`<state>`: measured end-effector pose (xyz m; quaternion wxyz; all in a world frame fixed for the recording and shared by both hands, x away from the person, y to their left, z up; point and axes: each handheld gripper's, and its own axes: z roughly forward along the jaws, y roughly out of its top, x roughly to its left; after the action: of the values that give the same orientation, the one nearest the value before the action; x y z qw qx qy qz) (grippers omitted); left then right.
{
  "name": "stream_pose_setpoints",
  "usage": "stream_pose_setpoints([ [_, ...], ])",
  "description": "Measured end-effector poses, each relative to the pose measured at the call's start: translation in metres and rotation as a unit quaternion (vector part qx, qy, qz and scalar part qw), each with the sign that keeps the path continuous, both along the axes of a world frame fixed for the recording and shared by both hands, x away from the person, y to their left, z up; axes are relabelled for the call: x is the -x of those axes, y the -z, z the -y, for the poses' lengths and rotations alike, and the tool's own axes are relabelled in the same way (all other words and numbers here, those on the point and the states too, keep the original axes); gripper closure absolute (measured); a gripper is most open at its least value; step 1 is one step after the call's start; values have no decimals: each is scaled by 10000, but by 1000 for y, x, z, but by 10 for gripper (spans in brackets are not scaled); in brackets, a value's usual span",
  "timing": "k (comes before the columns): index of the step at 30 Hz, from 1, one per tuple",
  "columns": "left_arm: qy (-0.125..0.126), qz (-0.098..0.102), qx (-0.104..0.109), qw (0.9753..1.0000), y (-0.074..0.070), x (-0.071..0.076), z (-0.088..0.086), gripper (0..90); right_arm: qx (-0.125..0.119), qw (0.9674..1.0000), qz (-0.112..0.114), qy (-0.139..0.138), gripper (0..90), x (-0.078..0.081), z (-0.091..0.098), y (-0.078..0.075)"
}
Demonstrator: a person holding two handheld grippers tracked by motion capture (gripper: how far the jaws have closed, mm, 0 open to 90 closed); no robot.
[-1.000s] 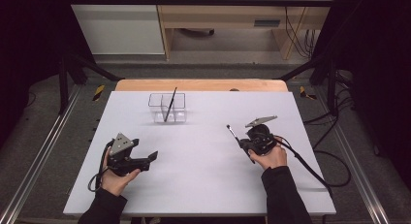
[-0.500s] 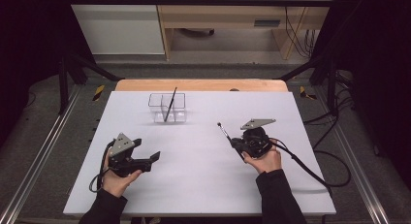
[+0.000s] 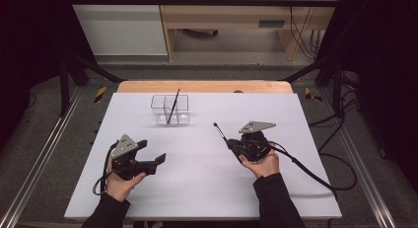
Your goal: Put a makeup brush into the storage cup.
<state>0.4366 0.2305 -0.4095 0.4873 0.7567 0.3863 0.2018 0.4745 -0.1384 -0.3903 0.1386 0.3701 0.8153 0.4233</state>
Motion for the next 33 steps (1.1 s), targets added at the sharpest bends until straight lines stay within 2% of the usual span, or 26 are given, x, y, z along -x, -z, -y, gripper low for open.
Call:
stream_pose_setpoints([
  [10,89,22,141,9999,-7,-2,7,135,-231,9994,248,-84,844,3,-8,-5],
  [15,157,26,286,9995,-13,-4,13,136,-349,9988,339,-91,844,6,-9,-6],
  [22,247,46,376,9990,-19,-8,23,136,-446,9982,390,-91,844,9,-11,-6],
  [33,312,72,628,9975,-28,-19,38,139,-578,9974,422,-114,844,10,-14,-3],
])
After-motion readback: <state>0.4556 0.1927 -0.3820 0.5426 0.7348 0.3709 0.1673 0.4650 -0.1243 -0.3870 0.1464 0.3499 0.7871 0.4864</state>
